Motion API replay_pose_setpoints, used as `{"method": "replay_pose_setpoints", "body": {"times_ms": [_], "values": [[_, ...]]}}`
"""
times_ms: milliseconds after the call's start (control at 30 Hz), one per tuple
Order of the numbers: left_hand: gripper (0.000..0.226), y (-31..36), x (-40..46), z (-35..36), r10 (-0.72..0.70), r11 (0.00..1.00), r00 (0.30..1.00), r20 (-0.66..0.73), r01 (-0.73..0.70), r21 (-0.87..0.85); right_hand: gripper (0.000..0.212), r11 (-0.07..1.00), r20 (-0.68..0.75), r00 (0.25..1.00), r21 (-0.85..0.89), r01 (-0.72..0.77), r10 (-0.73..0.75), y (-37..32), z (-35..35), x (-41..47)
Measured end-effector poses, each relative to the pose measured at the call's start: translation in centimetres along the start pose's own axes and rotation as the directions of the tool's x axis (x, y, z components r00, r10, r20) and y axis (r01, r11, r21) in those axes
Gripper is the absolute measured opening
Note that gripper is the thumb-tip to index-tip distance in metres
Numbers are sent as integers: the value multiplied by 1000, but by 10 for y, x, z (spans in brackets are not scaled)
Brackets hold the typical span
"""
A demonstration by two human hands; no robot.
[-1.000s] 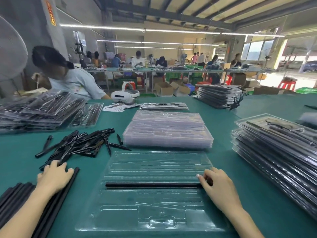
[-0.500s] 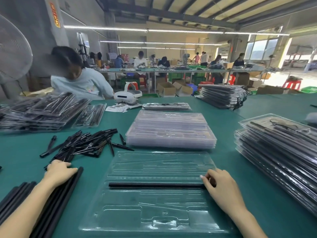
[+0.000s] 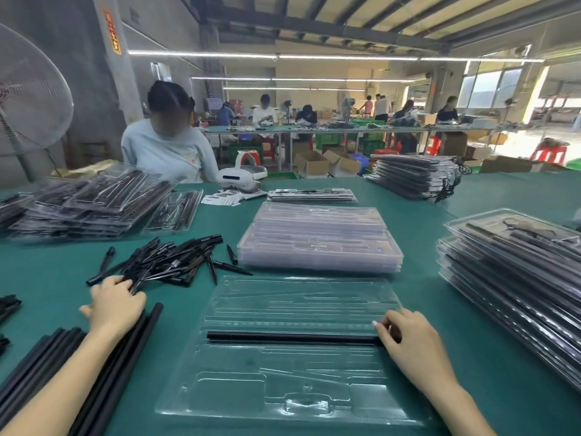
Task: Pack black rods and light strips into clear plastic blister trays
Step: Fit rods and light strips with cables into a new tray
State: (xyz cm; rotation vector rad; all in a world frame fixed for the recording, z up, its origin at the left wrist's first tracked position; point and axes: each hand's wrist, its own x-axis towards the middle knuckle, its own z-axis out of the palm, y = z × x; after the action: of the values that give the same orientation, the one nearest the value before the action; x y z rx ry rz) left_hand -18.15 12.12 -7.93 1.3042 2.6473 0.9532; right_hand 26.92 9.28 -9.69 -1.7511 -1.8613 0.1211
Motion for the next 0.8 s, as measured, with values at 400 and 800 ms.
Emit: {"method": "replay_pose_setpoints", "body": {"times_ms": [400,800], "values": [[34,120,-158,6,621,638,727,293,-252,-728,30,999,-6,1000,36,-20,20,-5,-10,-6],[23,118,-211,57,824,544,533,193,-651,-529,23,999,-15,1000,54,-1,2,2,-7,-4]]}}
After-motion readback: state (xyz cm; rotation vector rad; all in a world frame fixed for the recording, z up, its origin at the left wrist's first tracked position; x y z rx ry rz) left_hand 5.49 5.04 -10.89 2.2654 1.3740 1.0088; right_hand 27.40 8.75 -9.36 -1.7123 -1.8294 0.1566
